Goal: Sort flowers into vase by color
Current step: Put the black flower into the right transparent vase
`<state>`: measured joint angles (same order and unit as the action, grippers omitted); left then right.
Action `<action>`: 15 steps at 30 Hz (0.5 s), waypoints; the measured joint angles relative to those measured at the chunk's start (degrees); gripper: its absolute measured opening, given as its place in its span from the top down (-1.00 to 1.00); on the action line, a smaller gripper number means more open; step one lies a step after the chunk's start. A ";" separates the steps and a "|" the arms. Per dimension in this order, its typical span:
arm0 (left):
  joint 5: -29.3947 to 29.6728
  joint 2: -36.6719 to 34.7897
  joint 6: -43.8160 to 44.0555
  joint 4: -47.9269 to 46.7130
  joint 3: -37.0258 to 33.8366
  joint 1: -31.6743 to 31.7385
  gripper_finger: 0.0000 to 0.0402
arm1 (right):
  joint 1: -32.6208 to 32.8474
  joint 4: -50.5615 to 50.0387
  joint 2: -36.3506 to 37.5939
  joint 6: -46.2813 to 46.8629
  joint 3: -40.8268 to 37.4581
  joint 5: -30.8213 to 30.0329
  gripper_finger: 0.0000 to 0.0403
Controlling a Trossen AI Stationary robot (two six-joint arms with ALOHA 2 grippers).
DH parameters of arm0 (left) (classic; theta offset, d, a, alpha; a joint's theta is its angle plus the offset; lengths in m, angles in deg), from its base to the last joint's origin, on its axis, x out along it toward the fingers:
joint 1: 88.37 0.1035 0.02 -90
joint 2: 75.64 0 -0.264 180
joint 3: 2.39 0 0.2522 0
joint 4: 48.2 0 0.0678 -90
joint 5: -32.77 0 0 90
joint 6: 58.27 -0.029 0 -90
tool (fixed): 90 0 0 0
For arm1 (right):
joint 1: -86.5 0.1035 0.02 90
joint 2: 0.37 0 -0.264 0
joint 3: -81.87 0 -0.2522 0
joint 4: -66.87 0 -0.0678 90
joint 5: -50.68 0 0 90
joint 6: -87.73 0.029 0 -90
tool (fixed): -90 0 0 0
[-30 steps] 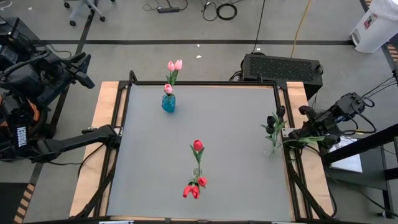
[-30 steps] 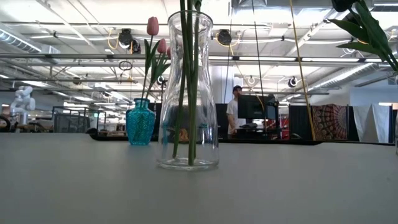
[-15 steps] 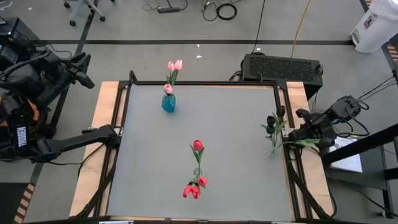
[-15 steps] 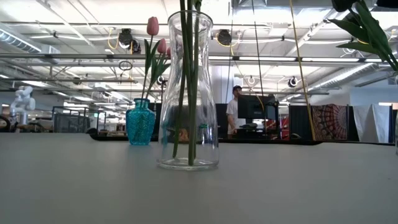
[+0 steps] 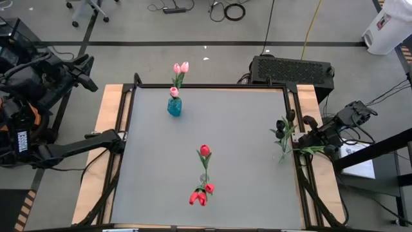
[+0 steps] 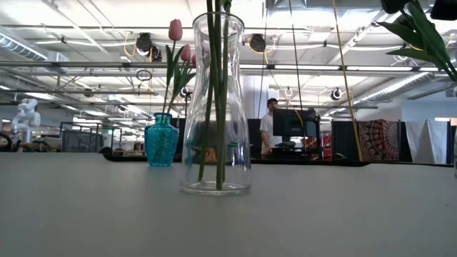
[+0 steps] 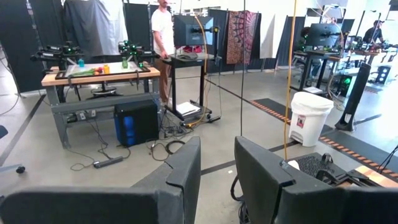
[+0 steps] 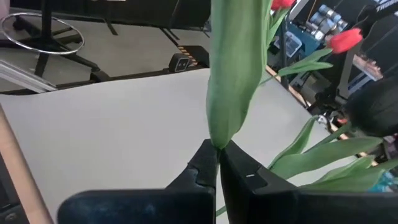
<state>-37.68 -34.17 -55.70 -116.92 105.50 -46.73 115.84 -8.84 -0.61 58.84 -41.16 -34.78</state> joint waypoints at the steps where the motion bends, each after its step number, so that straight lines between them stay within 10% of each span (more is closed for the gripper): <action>1: 0.00 0.00 0.00 -0.02 0.00 0.00 0.48 | 0.00 0.00 0.00 0.30 -0.23 -0.02 1.00; 15: 0.01 0.00 0.00 0.00 0.00 0.00 0.48 | 0.00 -2.79 0.02 3.96 -2.43 -0.02 1.00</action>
<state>-37.67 -34.17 -55.70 -116.92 105.50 -46.73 115.84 -11.63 -0.60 62.80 -43.60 -34.80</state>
